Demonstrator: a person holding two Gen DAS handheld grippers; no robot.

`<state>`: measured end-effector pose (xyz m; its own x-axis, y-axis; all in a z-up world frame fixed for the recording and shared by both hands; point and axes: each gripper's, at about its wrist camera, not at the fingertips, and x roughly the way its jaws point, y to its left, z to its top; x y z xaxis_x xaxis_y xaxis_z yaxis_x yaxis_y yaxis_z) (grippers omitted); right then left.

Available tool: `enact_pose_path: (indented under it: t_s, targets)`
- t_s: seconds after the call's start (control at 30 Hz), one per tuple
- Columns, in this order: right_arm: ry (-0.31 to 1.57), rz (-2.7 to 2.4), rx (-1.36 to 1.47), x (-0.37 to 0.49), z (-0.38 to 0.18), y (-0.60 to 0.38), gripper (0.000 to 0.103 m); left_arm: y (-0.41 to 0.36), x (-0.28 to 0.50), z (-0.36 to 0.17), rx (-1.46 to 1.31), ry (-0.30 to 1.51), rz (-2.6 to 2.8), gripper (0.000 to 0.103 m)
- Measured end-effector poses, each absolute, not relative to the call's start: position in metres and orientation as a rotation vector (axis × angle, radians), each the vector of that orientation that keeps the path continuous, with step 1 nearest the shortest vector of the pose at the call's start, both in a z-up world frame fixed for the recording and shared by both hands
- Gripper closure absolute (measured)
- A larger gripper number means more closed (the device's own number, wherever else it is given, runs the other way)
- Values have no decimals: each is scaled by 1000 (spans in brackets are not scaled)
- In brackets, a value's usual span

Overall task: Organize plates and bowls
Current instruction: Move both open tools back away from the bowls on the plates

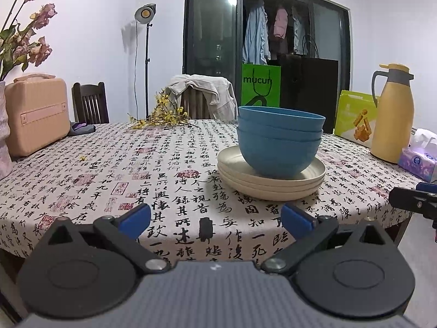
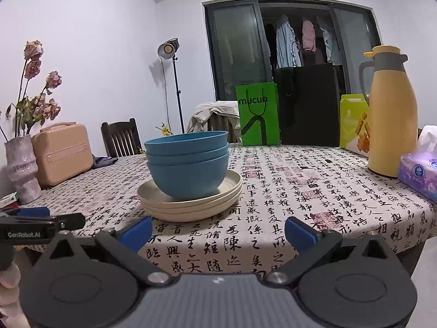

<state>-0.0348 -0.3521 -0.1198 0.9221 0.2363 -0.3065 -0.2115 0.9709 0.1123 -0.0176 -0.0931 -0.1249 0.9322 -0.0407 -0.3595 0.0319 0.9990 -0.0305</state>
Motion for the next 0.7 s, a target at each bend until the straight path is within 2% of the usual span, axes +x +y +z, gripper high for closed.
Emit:
enact_pose_path:
  t_s: [0.7]
  targets:
    - [321,247,72,-37,-120,-346,0,-91,-18,-127,-28,375,-38,0]
